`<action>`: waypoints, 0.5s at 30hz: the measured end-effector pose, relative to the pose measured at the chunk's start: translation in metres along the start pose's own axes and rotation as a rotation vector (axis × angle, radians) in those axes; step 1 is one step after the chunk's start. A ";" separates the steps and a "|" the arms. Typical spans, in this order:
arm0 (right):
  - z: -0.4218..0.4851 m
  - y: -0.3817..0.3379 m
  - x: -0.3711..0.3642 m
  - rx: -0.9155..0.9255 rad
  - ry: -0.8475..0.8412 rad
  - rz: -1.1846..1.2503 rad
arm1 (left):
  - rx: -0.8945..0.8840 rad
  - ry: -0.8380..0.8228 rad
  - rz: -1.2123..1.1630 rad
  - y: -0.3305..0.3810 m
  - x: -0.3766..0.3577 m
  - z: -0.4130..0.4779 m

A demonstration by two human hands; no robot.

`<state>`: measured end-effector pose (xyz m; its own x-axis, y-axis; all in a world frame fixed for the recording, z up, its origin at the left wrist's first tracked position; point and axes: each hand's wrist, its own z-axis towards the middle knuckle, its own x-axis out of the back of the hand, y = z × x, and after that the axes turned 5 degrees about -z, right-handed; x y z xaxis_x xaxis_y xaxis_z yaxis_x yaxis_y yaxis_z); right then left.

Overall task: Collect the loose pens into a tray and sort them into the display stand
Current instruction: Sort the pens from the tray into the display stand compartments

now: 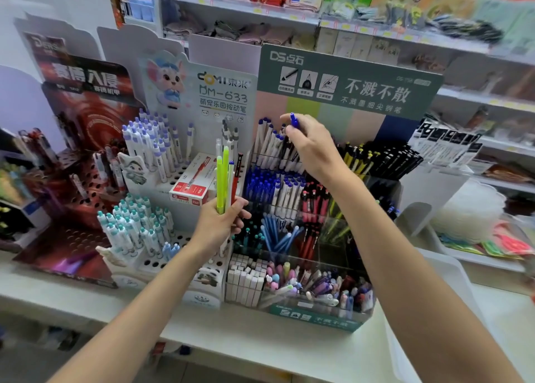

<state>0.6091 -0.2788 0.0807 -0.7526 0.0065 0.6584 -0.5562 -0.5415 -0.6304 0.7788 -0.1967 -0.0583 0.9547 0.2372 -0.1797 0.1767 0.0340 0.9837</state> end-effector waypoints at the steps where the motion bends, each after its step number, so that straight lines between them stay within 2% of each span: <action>1: -0.001 0.002 0.003 0.006 0.041 0.005 | -0.004 -0.001 0.004 0.000 -0.001 0.000; 5: -0.013 0.011 0.000 -0.002 0.224 0.210 | -0.022 0.001 0.021 -0.002 -0.002 -0.003; 9: -0.022 0.018 -0.018 -0.011 0.173 0.152 | -0.022 0.008 0.019 -0.002 -0.002 -0.005; 15: -0.022 0.022 -0.036 -0.044 0.307 0.189 | -0.009 0.012 0.017 -0.003 0.000 -0.005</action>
<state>0.6165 -0.2724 0.0337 -0.9105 0.1654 0.3790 -0.4070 -0.5205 -0.7506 0.7773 -0.1924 -0.0616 0.9546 0.2493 -0.1629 0.1584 0.0381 0.9866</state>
